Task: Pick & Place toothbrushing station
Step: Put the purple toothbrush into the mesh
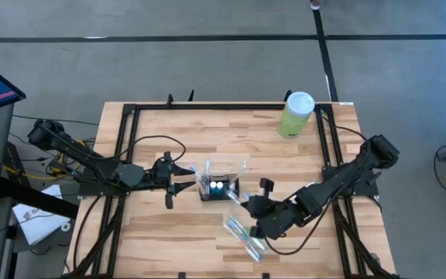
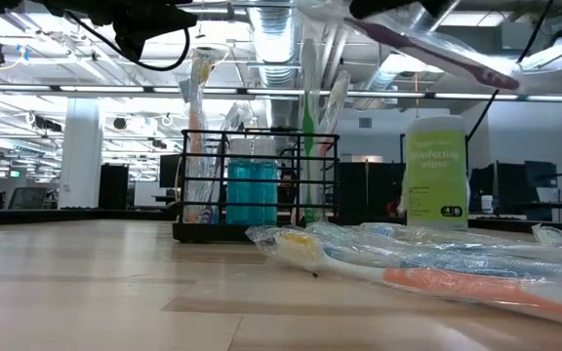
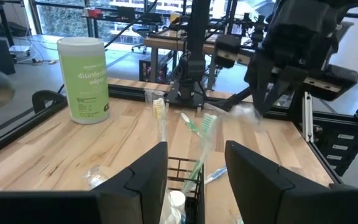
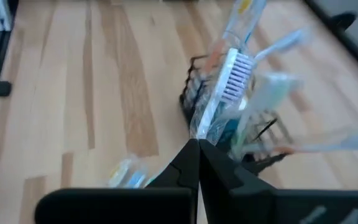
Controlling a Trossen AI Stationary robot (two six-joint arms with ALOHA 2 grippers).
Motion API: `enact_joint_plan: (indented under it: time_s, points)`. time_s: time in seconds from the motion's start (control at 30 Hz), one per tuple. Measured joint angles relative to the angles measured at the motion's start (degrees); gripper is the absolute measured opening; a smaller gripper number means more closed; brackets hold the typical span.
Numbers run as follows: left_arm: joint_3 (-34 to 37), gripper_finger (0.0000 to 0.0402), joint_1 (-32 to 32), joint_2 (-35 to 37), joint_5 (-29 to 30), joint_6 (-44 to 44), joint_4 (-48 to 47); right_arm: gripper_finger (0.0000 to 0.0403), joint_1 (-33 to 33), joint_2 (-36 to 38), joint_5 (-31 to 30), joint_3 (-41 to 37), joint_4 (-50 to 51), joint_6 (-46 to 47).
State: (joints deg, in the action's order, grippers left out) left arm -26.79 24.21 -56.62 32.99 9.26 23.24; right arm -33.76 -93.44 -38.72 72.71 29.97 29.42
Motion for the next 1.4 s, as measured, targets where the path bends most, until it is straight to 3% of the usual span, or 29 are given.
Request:
enact_joint_plan:
  time_s: [0.37, 0.7, 1.2, 1.4]
  points:
    - [0.0, 0.0154, 0.0, 0.0, 0.0, 0.0, -0.2, 0.0000, -0.8, 4.3, -4.9, -0.6, -4.2, -5.7]
    - [0.0, 0.0154, 0.0, 0.0, 0.0, 0.0, -0.3, 0.0000, 0.5, 11.7, -6.8, -10.6, -19.9, -13.4]
    - [0.0, 0.0154, 0.0, 0.0, 0.0, -0.3, -0.3, 0.0000, 7.0, 16.7, -7.4, -29.8, -61.8, -33.3]
    - [0.0, 0.0154, 0.0, 0.0, 0.0, -0.4, -0.3, 0.0000, 11.1, 16.5, -0.5, -34.1, -71.8, -34.5]
